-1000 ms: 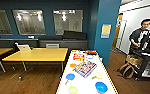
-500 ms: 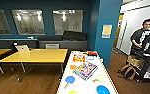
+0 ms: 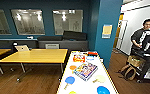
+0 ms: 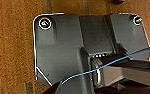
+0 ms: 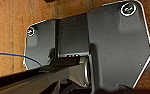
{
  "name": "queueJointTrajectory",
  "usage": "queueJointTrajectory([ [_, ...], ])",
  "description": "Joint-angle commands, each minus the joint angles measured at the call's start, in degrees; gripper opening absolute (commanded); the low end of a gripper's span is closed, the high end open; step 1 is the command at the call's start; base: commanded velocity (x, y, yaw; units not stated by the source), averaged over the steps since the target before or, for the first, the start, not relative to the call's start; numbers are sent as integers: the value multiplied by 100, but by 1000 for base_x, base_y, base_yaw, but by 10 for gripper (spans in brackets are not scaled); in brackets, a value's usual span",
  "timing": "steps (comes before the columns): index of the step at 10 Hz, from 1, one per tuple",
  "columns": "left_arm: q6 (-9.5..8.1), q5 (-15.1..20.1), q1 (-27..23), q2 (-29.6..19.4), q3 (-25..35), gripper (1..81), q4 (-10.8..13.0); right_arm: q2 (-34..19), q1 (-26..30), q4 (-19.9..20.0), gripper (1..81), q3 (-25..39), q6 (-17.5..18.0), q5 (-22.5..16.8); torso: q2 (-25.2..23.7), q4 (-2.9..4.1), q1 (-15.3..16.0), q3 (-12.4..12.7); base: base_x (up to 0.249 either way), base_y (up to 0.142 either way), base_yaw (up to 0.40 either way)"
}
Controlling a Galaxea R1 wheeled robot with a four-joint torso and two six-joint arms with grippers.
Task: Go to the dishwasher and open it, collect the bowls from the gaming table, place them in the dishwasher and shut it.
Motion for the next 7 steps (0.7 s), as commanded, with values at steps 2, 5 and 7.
queueJointTrajectory([
  [2,-1,240,-292,-227,77,811,-32,-754,276,42,811,1298,14,-199,0,0,0,0,0,0,0],
  [5,16,107,-178,-914,1352,811,-23,-1760,276,60,811,2825,58,-120,0,0,0,0,0,0,0],
  [7,-2,-305,-125,-1859,2841,811,-32,-2460,302,77,811,3736,92,-129,0,0,0,0,0,0,0],
])
